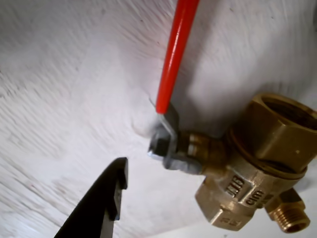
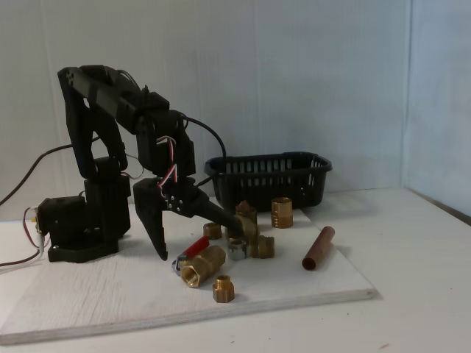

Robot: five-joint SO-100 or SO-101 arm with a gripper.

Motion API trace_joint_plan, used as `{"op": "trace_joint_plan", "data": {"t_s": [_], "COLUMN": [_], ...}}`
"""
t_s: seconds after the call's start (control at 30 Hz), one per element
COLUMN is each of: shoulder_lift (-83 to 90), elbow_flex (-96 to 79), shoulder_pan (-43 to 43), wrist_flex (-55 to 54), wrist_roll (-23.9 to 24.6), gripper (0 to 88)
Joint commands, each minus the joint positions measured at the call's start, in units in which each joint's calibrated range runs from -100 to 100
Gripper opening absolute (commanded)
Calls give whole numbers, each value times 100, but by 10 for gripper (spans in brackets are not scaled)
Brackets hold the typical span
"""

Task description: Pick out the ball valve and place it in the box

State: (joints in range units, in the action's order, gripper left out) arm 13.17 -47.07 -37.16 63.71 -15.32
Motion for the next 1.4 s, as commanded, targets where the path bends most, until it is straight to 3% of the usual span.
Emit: {"op": "trace_joint_plan", "data": {"t_s": [0.0, 1.37], "shoulder_lift": [18, 18], "elbow_flex": [23, -266], "shoulder_pan": [-26, -26], "wrist_flex": [-31, -427], "wrist_roll": [15, -21], "gripper": [602, 602]}}
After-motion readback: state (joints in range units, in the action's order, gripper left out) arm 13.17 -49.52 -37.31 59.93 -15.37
